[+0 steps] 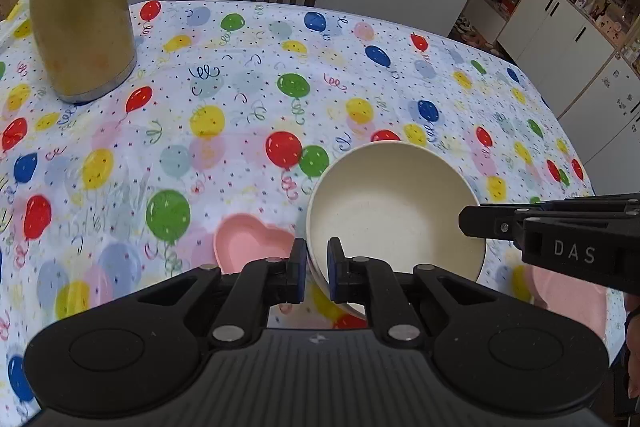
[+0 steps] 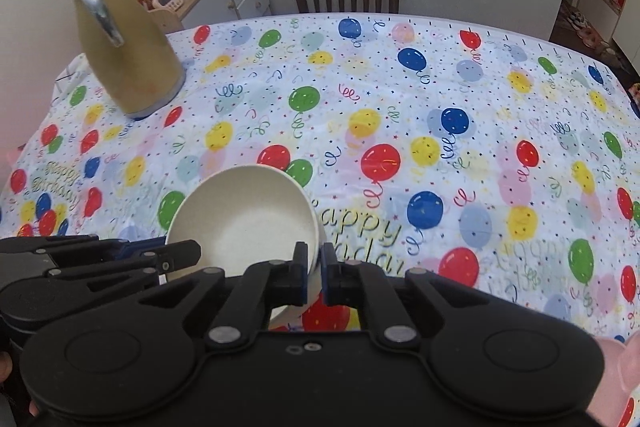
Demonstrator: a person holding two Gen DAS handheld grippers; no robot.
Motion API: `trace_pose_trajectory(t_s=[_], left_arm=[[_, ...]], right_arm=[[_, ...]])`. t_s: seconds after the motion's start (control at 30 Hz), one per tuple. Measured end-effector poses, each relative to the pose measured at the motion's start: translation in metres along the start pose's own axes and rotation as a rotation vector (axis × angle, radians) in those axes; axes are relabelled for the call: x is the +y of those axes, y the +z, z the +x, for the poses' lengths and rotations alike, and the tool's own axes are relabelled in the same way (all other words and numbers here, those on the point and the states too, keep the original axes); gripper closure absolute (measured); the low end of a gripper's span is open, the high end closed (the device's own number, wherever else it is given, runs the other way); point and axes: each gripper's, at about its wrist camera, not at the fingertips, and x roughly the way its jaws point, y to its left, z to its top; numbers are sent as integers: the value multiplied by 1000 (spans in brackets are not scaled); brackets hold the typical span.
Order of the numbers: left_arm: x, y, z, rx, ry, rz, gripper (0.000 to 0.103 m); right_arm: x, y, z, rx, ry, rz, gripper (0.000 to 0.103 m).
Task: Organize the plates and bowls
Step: 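Lift the cream bowl with both grippers and carry it over the pink bowl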
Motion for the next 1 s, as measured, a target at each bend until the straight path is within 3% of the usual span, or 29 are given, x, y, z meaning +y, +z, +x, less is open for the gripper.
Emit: trace_pose_trajectory(t_s=[0.47,1.0], left_arm=[[-44,-62,-57,-18,41,13,93],[-58,-106,-49,56,67,-13,93]], right_arm=[[-16,-68,-55,10,61,-30,98],[-29,-115,-47,96,93,-38,97]])
